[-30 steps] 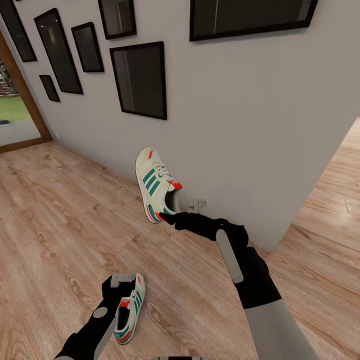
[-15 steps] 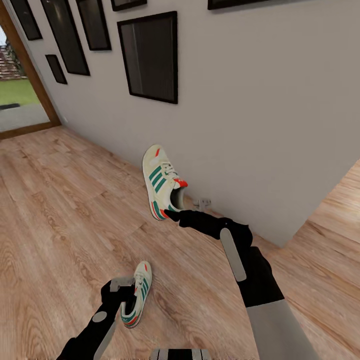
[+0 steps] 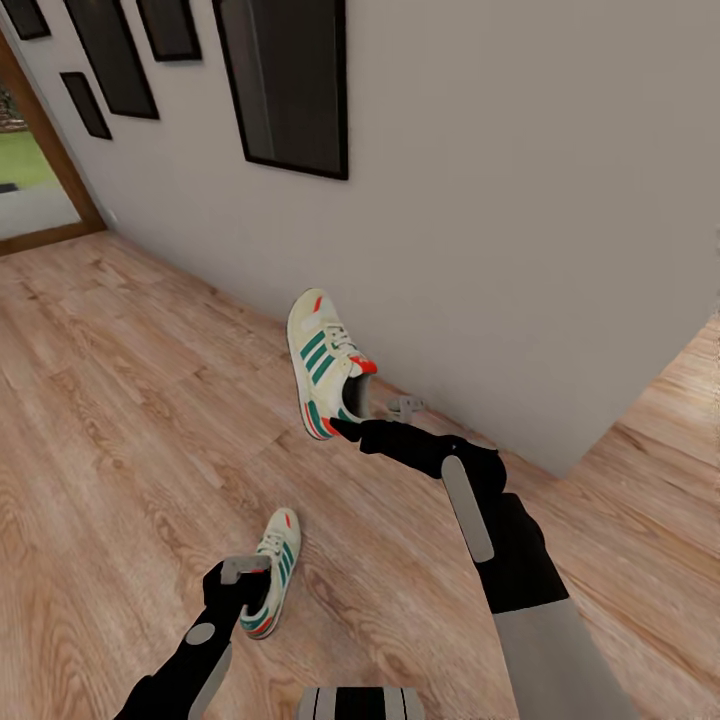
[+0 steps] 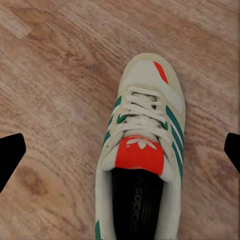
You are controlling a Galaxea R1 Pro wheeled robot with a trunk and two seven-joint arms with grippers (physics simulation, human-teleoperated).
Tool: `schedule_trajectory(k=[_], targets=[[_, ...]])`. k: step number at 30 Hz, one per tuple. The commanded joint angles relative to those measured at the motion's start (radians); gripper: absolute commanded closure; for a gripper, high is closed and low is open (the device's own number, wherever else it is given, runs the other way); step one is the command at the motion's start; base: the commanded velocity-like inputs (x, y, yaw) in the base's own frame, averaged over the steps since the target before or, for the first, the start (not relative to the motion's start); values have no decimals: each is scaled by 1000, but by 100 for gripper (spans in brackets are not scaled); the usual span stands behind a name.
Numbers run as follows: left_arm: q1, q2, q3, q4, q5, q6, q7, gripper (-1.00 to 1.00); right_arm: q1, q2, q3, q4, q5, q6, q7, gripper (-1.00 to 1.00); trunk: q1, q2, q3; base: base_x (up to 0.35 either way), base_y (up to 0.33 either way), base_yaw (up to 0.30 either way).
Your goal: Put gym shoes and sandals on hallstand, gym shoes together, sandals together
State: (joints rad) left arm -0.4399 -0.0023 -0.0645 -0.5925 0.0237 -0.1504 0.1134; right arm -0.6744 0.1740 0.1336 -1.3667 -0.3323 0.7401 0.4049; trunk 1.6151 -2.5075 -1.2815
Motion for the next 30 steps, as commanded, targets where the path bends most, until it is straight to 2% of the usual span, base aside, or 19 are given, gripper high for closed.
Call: schedule_trajectory(k=[1,15,30], targets=[[0,1,-6,0,2,-3,9,-100,-1,1,-1,0,-2,5,0,100,0,0,-1,0,0,-82],[1,3,-5,0,2,-4,8,-100,-1,1,-2,0,-2,5,0,100,0,-1,-15,0,0,-13],[1,4,-5,1,2,-3,8,-100,-1,1,-3,0,-2,5,0,100,7,-4,-96,0,0,0]])
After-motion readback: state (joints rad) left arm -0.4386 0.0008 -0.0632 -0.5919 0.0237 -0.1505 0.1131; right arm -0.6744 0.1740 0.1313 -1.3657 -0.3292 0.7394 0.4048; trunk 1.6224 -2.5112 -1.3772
